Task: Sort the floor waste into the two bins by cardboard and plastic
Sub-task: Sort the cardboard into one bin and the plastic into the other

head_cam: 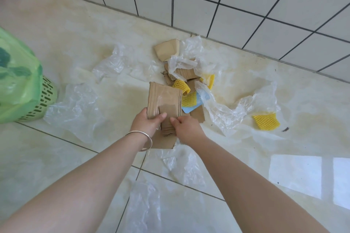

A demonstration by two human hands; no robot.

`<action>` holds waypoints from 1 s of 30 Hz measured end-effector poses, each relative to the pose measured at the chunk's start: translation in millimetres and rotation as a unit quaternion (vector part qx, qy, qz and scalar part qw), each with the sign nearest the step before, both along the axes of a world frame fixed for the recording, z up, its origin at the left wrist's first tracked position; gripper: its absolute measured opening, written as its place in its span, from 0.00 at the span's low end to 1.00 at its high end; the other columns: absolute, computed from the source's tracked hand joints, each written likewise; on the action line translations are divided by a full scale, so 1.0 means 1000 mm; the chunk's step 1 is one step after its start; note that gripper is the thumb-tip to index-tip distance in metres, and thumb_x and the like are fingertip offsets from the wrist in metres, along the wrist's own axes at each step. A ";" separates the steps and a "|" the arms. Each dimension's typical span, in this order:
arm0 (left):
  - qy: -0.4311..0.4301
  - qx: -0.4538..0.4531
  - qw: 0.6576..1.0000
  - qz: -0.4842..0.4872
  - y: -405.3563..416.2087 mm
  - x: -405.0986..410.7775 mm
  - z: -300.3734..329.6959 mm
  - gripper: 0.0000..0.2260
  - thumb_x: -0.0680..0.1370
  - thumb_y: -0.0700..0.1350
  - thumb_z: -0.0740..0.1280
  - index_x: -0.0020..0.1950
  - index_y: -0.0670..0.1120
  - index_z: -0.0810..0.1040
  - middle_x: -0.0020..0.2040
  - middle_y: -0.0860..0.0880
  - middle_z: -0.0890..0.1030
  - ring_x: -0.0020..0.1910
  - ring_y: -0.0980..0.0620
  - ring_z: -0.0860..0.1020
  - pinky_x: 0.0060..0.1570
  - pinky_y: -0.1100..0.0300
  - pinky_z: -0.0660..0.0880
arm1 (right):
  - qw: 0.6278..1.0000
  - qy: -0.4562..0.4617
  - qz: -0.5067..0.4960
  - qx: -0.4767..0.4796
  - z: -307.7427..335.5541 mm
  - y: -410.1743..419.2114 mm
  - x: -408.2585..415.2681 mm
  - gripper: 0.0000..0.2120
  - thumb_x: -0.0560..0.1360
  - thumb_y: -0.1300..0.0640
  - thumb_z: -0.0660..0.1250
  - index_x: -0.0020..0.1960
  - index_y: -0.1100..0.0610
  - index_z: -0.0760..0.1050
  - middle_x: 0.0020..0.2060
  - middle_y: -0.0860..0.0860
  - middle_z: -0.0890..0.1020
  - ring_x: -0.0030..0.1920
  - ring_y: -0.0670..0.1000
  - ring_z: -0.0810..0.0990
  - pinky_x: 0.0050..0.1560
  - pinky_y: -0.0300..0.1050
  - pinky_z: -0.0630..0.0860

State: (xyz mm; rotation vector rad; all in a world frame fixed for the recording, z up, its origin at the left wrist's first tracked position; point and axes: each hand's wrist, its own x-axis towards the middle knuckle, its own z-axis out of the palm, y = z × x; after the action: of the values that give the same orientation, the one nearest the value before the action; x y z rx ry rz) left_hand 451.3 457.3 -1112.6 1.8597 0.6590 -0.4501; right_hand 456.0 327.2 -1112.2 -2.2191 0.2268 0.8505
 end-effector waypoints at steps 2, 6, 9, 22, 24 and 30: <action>0.015 -0.022 0.999 0.028 0.005 0.002 -0.001 0.09 0.73 0.47 0.71 0.49 0.47 0.76 0.46 0.46 0.80 0.45 0.46 0.78 0.42 0.59 0.71 | 0.995 -0.018 0.085 -0.050 0.001 0.005 0.008 0.20 0.81 0.48 0.51 0.40 0.59 0.71 0.43 0.57 0.78 0.48 0.57 0.76 0.44 0.46 0.68; 0.025 -0.057 0.995 0.074 0.015 0.005 -0.005 0.08 0.71 0.45 0.74 0.47 0.47 0.79 0.46 0.45 0.83 0.47 0.44 0.81 0.49 0.55 0.76 | 0.973 -0.082 0.161 -0.143 0.001 0.015 0.017 0.23 0.82 0.46 0.47 0.56 0.59 0.75 0.53 0.58 0.79 0.54 0.59 0.78 0.44 0.47 0.69; 0.015 -0.049 0.993 0.106 0.019 0.009 -0.007 0.06 0.70 0.45 0.74 0.43 0.48 0.78 0.40 0.47 0.81 0.41 0.47 0.79 0.41 0.58 0.74 | 0.969 -0.083 0.156 -0.171 -0.002 0.020 0.025 0.25 0.81 0.43 0.47 0.55 0.57 0.76 0.51 0.56 0.79 0.52 0.58 0.78 0.43 0.46 0.69; 0.054 -0.077 0.978 0.185 0.027 0.012 -0.031 0.07 0.71 0.44 0.73 0.47 0.47 0.78 0.44 0.47 0.81 0.42 0.47 0.78 0.45 0.59 0.70 | 0.938 0.024 -0.295 -0.179 -0.060 -0.019 0.053 0.23 0.76 0.50 0.62 0.66 0.60 0.66 0.65 0.58 0.72 0.67 0.59 0.68 0.65 0.52 0.67; 0.059 -0.078 0.977 0.191 0.027 0.013 -0.032 0.06 0.72 0.43 0.73 0.46 0.46 0.78 0.42 0.47 0.80 0.40 0.48 0.77 0.45 0.59 0.70 | 0.943 0.041 -0.290 -0.156 -0.064 -0.021 0.058 0.17 0.76 0.49 0.61 0.59 0.59 0.72 0.56 0.56 0.78 0.60 0.59 0.74 0.59 0.51 0.73; 0.062 -0.067 0.975 0.201 0.029 0.013 -0.035 0.07 0.72 0.43 0.73 0.46 0.46 0.77 0.43 0.47 0.80 0.41 0.47 0.77 0.45 0.59 0.70 | 0.956 -0.013 -0.280 -0.087 -0.052 -0.021 0.052 0.21 0.77 0.49 0.63 0.30 0.56 0.61 0.27 0.49 0.66 0.34 0.53 0.68 0.28 0.42 0.57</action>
State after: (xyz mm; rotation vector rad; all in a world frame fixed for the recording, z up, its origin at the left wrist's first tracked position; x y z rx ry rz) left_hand 464.1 485.8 -1147.2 1.5294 1.0374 -0.3358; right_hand 507.5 306.4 -1164.2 -2.1491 0.8995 0.4978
